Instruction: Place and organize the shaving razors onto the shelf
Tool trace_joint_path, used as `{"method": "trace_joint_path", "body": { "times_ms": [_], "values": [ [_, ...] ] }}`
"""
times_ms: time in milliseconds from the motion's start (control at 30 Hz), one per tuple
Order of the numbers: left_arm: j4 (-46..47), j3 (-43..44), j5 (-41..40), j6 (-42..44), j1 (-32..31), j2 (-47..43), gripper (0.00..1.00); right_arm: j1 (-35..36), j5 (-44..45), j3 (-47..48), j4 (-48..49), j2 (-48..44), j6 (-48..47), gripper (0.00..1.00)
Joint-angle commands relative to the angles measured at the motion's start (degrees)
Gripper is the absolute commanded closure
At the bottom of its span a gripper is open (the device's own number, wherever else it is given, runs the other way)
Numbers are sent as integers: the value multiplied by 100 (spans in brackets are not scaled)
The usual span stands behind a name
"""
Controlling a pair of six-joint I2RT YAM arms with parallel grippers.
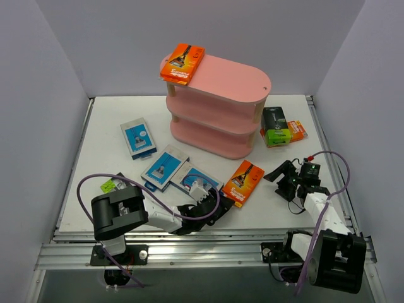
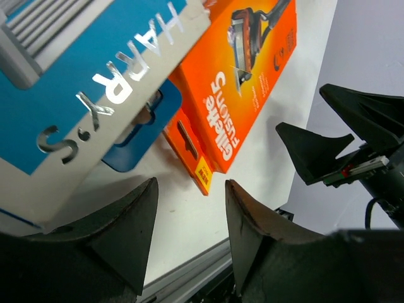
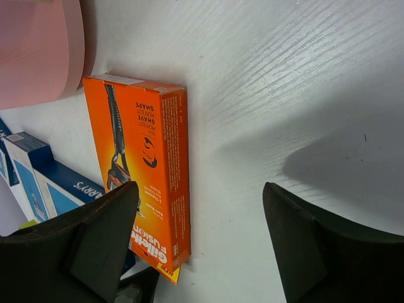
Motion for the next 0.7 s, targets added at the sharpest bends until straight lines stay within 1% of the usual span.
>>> {"method": "trace_joint_path", "body": {
  "times_ms": [0,367,667],
  "values": [
    [532,153,-147,9,80,190,45,-76,-184,197,7,98,-181,25],
    [726,285,-147,272,230,419,53,-190,-254,215,-1,221,-321,25],
    [665,347,-147,211,247,463,55,-251,-289,215,7,309,-400,25]
  ]
}}
